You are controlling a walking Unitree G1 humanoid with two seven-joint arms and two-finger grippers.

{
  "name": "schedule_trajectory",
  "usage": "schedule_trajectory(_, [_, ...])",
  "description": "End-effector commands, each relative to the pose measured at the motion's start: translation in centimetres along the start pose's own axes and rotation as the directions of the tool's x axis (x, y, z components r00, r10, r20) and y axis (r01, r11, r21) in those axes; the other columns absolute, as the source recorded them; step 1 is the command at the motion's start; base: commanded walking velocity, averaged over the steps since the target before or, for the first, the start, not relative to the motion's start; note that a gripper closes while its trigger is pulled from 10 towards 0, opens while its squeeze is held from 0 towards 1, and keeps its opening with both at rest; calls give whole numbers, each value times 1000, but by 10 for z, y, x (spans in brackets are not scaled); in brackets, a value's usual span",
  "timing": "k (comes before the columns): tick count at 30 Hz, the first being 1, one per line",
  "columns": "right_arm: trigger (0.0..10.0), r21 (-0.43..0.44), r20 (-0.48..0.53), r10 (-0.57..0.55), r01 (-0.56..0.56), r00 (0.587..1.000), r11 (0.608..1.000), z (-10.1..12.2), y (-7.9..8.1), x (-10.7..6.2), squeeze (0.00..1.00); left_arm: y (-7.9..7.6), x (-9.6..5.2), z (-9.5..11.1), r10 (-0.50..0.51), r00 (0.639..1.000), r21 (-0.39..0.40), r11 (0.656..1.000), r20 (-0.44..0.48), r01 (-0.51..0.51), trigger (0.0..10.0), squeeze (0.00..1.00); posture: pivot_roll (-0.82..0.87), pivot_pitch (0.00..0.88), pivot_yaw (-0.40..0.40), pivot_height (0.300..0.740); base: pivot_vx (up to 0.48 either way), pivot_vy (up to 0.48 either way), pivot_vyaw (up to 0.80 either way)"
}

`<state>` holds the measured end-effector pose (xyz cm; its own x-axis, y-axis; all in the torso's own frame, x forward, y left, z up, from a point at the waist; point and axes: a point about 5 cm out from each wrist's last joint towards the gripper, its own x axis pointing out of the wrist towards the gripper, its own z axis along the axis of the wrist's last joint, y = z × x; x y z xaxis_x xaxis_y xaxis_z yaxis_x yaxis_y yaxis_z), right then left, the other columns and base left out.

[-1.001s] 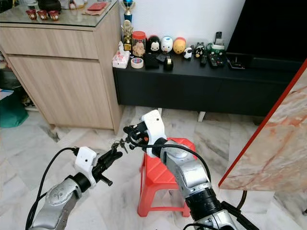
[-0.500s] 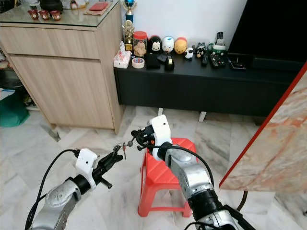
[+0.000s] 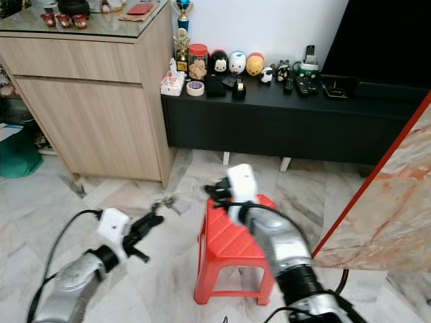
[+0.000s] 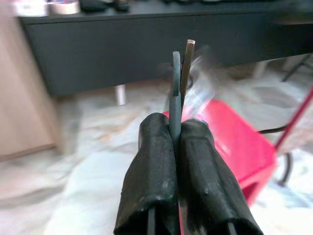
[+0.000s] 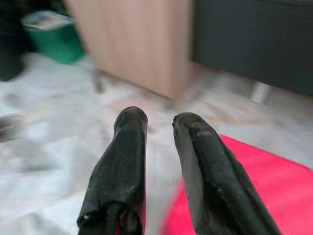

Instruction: Hang keys on a hook

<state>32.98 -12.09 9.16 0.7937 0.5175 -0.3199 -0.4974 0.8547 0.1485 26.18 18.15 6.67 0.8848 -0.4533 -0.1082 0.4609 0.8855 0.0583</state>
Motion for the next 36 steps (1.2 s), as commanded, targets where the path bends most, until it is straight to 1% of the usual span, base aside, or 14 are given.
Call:
schedule_trajectory(1, [10000,14,-22,28,-28,999,1000,-5,4,2,1000,-6,4,3,-18,1000,-7,1000,22,18,0,0,52,20,-64,740,0,0,0])
schedule_trajectory(5, [10000,-32,-58,104,-106,993,994,-7,7,0,1000,-6,4,3,-20,1000,-7,1000,22,20,0,0,50,26,-62,740,0,0,0])
schedule_trajectory(6, [10000,-45,-82,113,-117,990,992,-11,6,-1,0,-6,4,3,-21,1000,-6,1000,19,21,0,0,50,26,-62,740,0,0,0])
schedule_trajectory(11, [10000,-45,-136,40,-47,990,998,-24,-3,0,0,-4,3,-5,2,999,20,1000,-38,-1,392,0,51,28,-62,740,0,0,0])
schedule_trajectory(12, [10000,-34,-169,-8,2,986,999,-34,-9,-1,0,-1,2,-10,32,997,19,999,-68,-31,6549,0,51,28,-62,740,0,0,0])
schedule_trajectory(13, [10000,-28,-197,-34,29,980,999,-43,-12,-2,0,0,0,-14,40,995,26,999,-88,-38,10000,0,52,28,-62,740,0,0,0])
schedule_trajectory(16, [10000,-24,-226,-57,53,972,998,-52,-15,-3,0,1,-1,-18,45,993,37,998,-108,-41,10000,0,52,28,-62,740,0,0,0])
schedule_trajectory(21, [10000,18,-388,-198,222,900,975,-119,-21,-25,0,9,-15,-47,148,963,24,989,-224,-146,10000,0,56,19,-58,740,0,0,0])
schedule_trajectory(24, [10000,29,-435,-237,276,869,961,-141,-20,-36,0,12,-21,-58,188,944,35,982,-272,-185,10000,0,57,14,-56,740,0,0,0])
schedule_trajectory(27, [10000,4,-521,-282,332,806,943,-171,-15,-53,0,13,-29,-80,216,902,16,974,-373,-226,10000,0,56,8,-52,740,0,0,0])
schedule_trajectory(30, [10000,8,-550,-295,359,781,933,-182,-13,-61,0,11,-34,-91,216,875,11,972,-433,-235,10000,0,54,0,-47,740,0,0,0])
schedule_trajectory(32, [10000,13,-586,-309,390,749,921,-196,-9,-71,0,12,-42,-104,243,830,10,961,-501,-276,10000,0,51,0,-40,740,0,0,0])
schedule_trajectory(35, [10000,21,-608,-318,415,727,909,-206,-6,-78,0,12,-49,-113,264,791,13,951,-553,-308,10000,0,52,0,-35,740,0,0,0])
schedule_trajectory(36, [10000,21,-608,-318,415,727,909,-206,-6,-78,0,12,-49,-113,264,791,13,951,-553,-308,10000,0,52,0,-35,740,0,0,0])
